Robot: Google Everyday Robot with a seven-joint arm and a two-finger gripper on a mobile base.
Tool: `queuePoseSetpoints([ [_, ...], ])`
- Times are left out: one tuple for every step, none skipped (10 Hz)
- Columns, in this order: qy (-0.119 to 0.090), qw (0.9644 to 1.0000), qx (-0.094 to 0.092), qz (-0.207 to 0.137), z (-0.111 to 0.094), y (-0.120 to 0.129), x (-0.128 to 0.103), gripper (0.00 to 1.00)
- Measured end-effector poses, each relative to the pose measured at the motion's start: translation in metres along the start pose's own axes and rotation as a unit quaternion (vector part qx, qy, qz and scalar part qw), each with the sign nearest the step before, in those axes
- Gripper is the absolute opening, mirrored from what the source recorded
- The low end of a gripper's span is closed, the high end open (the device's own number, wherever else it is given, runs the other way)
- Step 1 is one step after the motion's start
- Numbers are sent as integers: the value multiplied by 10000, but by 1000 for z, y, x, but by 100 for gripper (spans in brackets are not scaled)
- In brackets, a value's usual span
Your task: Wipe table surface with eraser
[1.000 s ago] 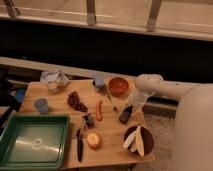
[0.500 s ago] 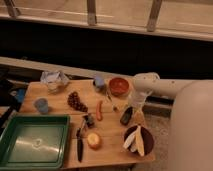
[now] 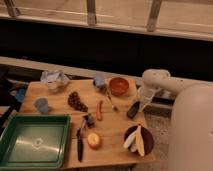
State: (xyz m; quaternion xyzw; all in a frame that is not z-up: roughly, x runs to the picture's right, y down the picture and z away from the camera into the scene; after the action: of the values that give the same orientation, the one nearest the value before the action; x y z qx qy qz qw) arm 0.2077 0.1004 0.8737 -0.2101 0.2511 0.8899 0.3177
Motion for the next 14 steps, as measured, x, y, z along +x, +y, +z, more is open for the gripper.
queuePoseSetpoints([
  [14, 9999, -112, -2, 2, 6, -1, 0],
  [73, 9996, -279, -33, 5, 16, 2, 0],
  [181, 9984, -534, -56, 10, 23, 7, 0],
  [252, 9973, -688, -62, 12, 22, 11, 0],
  [352, 9968, -700, -136, 18, 23, 24, 0],
  [409, 9968, -662, -183, 21, 22, 39, 0],
  [396, 9972, -607, -177, 22, 15, 47, 0],
  [375, 9978, -535, -72, 22, 3, 57, 0],
  [318, 9984, -471, 22, 19, -8, 58, 0],
  [227, 9988, -411, 115, 14, -20, 54, 0],
  [93, 9991, -339, 242, 7, -33, 44, 0],
  [-2, 9991, -298, 308, 3, -36, 33, 0],
  [-77, 9990, -260, 368, 3, -34, 20, 0],
  [-116, 9987, -242, 423, 4, -29, 8, 0],
])
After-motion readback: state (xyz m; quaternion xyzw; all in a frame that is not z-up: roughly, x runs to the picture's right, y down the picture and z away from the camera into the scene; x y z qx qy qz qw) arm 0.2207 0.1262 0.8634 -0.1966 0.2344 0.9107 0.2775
